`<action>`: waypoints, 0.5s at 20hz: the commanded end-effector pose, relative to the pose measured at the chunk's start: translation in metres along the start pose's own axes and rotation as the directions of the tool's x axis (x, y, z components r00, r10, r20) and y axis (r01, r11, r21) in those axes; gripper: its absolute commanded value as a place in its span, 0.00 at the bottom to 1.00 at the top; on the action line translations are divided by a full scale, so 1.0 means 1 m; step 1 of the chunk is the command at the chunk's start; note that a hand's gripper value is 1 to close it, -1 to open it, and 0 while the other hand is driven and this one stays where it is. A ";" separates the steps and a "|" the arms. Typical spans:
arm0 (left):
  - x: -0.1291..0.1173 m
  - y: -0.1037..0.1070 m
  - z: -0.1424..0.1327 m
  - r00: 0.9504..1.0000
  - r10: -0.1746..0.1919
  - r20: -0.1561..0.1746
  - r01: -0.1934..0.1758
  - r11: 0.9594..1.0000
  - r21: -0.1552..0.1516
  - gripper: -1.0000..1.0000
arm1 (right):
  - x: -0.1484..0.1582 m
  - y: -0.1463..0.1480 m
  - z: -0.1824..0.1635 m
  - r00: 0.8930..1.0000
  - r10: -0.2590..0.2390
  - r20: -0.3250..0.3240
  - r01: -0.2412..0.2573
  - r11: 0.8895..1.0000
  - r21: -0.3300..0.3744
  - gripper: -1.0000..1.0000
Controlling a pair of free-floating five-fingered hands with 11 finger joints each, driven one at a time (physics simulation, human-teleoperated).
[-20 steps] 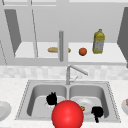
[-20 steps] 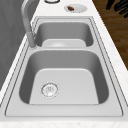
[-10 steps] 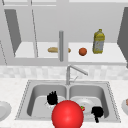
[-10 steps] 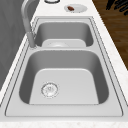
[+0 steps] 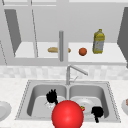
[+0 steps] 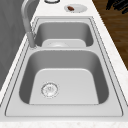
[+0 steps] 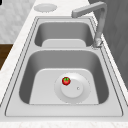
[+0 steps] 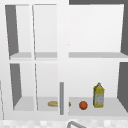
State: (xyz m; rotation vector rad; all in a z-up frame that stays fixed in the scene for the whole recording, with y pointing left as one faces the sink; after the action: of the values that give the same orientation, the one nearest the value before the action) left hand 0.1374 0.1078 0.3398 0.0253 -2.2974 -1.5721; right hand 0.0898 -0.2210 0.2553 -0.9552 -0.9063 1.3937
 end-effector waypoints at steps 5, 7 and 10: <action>-0.007 0.031 -0.009 0.997 -0.070 0.024 0.068 0.995 0.077 0.00 | 0.000 0.000 0.000 1.000 0.000 0.000 0.000 1.000 0.000 0.50; -0.008 0.035 -0.012 0.996 -0.093 0.018 0.091 0.992 0.083 0.00 | 0.000 0.000 0.000 1.000 0.000 0.000 0.000 1.000 0.000 0.50; -0.008 0.040 -0.017 0.991 -0.135 0.005 0.134 0.987 0.092 0.00 | 0.000 0.000 0.000 1.000 0.000 0.000 0.000 1.000 0.000 0.50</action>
State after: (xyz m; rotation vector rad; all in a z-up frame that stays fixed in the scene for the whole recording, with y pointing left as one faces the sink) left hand 0.1542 0.1115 0.3731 0.1092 -2.3504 -1.5695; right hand 0.0898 -0.2210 0.2553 -0.9552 -0.9063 1.3937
